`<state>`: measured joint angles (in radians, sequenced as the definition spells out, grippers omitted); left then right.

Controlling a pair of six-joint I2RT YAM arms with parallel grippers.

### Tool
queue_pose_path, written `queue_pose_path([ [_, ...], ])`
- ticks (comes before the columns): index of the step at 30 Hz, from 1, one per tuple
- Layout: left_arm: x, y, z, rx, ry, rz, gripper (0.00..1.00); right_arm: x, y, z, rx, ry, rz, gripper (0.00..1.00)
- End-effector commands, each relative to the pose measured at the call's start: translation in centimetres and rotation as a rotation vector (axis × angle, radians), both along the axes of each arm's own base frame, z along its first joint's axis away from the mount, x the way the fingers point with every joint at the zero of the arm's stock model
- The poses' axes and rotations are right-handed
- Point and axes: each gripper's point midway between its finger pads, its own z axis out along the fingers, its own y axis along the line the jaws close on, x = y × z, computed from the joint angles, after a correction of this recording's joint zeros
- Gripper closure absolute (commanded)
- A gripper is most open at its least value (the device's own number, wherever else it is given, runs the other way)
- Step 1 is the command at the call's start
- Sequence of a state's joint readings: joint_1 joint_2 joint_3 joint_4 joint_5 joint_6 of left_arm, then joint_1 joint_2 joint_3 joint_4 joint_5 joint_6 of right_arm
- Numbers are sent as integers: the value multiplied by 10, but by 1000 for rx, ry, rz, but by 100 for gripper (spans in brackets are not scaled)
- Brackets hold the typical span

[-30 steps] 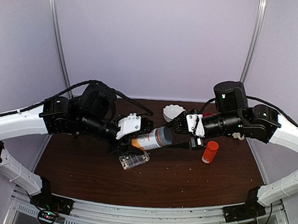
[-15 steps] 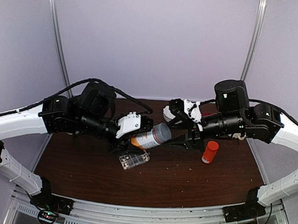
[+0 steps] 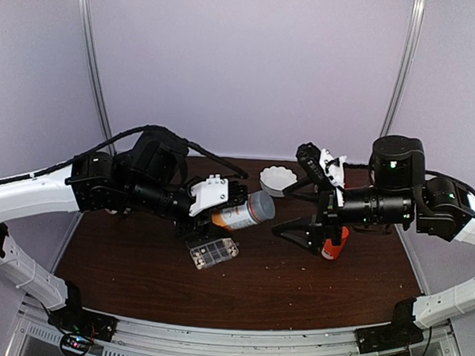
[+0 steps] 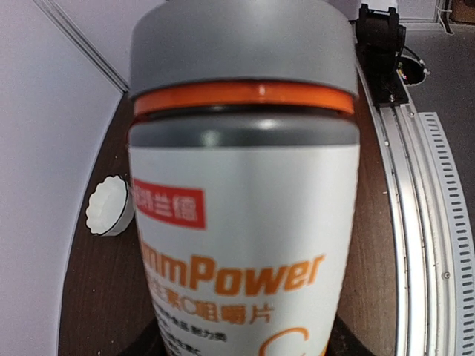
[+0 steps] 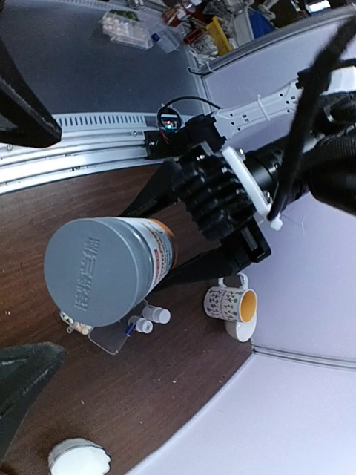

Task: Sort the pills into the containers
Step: Screw the lid of the pill bottle onto the pill bottle.

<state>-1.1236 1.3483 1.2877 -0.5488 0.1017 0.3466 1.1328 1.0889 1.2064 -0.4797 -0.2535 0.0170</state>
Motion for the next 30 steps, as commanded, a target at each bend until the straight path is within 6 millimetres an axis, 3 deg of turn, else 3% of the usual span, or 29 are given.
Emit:
queue_pose_path([
  [1, -4, -7, 20, -67, -15, -40, 100, -7, -15, 12, -18, -310, 91, 2],
  [7, -20, -10, 24, -94, 23, -123, 100, -8, -13, 17, -83, -532, 176, 0],
  [13, -22, -10, 21, -90, 33, -128, 100, -6, 5, 12, -162, -525, 253, 3],
  [27, -21, -11, 18, -77, 37, -130, 100, -13, 16, 7, -148, -510, 315, 37],
  [30, -21, -11, 17, -72, 39, -129, 100, -12, 18, 8, -144, -508, 311, 39],
])
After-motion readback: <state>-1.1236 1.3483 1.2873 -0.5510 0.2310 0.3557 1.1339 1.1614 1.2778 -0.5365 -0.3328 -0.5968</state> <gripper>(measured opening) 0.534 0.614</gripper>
